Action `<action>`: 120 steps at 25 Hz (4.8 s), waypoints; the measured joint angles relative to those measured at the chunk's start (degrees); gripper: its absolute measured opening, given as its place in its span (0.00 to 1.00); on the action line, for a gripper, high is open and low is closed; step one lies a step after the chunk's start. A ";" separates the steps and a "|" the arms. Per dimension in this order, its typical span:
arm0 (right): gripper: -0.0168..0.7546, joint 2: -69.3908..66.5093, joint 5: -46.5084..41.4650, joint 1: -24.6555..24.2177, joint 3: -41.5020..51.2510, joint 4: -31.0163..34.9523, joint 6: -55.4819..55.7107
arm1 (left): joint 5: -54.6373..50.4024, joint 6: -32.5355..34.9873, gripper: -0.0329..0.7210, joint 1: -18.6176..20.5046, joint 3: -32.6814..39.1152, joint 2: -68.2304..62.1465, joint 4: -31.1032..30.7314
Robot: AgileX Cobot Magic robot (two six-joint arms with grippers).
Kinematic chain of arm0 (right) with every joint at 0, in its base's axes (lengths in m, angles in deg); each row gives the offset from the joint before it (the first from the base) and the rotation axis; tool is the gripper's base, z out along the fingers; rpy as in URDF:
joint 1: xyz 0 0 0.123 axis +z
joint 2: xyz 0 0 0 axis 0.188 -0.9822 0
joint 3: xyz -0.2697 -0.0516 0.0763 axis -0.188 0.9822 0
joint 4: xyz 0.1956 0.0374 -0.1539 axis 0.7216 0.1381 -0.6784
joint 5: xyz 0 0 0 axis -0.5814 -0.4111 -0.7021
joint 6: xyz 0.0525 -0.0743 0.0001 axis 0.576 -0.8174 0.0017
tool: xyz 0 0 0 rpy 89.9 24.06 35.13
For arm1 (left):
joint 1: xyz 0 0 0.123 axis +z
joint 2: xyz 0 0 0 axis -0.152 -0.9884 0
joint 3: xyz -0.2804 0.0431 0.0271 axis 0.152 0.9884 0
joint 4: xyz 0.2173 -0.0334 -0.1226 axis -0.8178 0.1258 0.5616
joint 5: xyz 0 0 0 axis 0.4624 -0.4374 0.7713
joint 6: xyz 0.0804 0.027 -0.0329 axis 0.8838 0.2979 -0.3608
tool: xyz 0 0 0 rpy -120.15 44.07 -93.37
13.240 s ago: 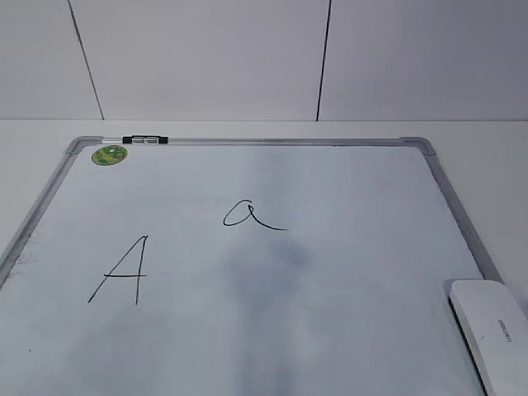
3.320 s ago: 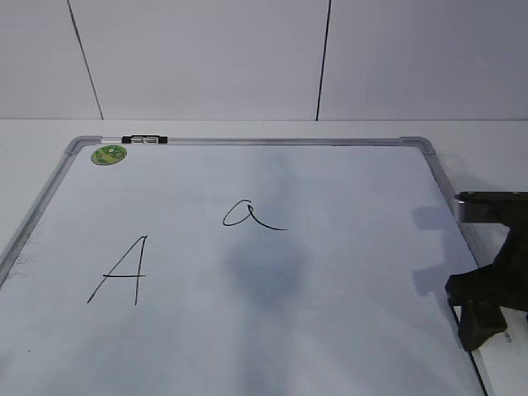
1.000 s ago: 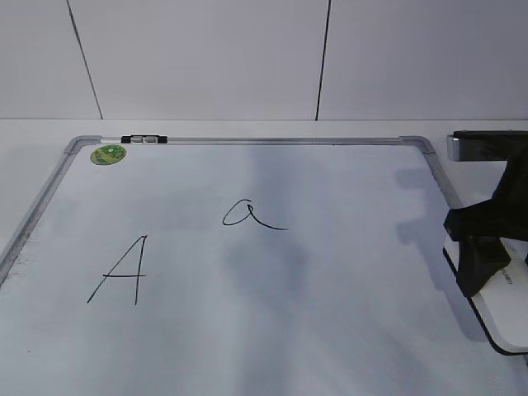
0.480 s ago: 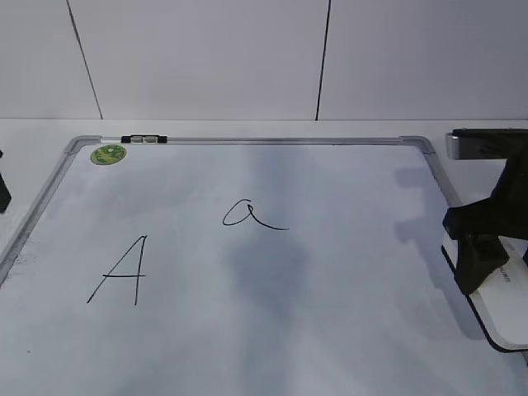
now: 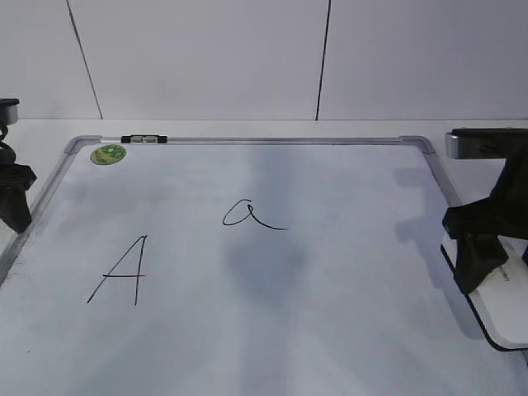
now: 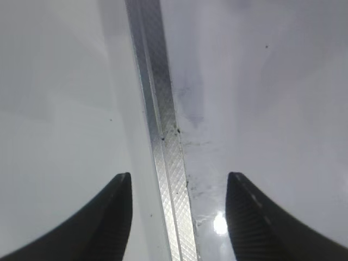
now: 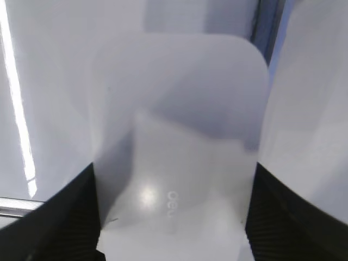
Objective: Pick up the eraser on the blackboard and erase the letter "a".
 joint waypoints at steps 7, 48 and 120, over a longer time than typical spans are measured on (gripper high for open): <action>0.75 0.00 0.00 0.00 0.00 0.00 0.00 | -2.01 2.25 0.45 2.06 -5.28 -4.17 1.02; 0.75 0.00 0.10 0.00 0.00 0.13 -0.23 | -5.61 12.22 0.29 7.45 -8.91 -12.60 13.79; 0.75 -41.60 -2.11 17.31 -53.21 0.29 -2.15 | -4.99 12.22 0.13 7.45 -8.91 -12.60 14.20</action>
